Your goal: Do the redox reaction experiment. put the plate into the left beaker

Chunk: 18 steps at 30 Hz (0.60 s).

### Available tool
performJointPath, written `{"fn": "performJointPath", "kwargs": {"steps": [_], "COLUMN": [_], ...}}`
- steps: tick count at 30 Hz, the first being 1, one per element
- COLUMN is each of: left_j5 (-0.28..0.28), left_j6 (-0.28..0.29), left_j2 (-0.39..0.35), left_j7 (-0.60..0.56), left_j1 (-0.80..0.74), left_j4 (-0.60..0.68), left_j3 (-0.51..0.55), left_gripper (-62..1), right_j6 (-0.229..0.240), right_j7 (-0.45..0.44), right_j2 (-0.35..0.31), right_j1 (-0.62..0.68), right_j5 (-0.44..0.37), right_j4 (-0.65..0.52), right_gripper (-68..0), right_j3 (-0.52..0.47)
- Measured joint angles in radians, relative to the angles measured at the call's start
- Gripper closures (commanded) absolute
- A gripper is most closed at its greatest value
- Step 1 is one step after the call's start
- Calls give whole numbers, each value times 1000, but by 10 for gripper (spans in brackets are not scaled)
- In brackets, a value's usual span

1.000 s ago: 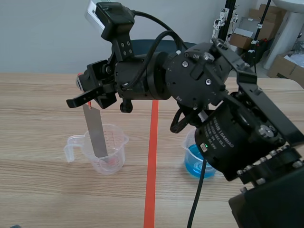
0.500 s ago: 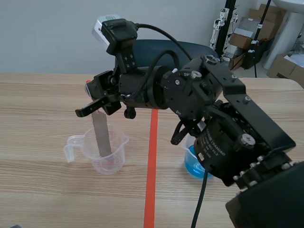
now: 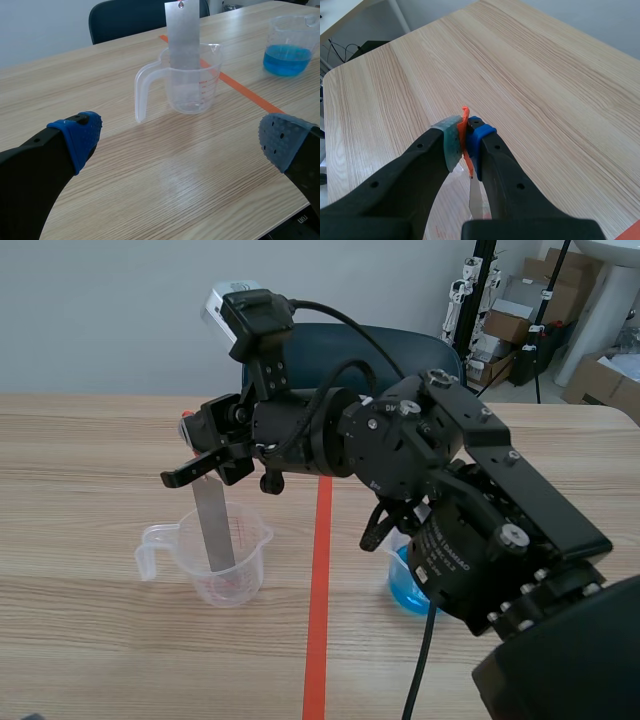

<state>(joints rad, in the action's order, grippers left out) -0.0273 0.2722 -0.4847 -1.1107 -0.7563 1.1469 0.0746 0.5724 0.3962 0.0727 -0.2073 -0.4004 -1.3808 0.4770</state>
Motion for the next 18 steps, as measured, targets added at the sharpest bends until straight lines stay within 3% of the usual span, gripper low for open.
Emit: {"fn": "performJointPath", "kwargs": {"steps": [2,3,6,7,9,18], "left_j5": [0,0,0,0,0,0], "left_j6": [0,0,0,0,0,0], "left_j2": [0,0,0,0,0,0], "left_j7": [0,0,0,0,0,0], "left_j1": [0,0,0,0,0,0], "left_j4": [0,0,0,0,0,0], "left_j3": [0,0,0,0,0,0], "left_gripper": [-623,-623,-623,-623,-623,-623], "right_j6": [0,0,5,22,52,45], "right_j7": [0,1,24,24,14,12], "right_j2": [0,0,-1,-2,-4,-18], "right_j1": [0,0,1,1,0,1], "right_j5": [0,0,11,11,10,9], "right_j4": [0,0,2,2,2,2], "right_gripper": [-86,-171,-579,-679,-679,-679], "right_j3": [0,0,0,0,0,0]}}
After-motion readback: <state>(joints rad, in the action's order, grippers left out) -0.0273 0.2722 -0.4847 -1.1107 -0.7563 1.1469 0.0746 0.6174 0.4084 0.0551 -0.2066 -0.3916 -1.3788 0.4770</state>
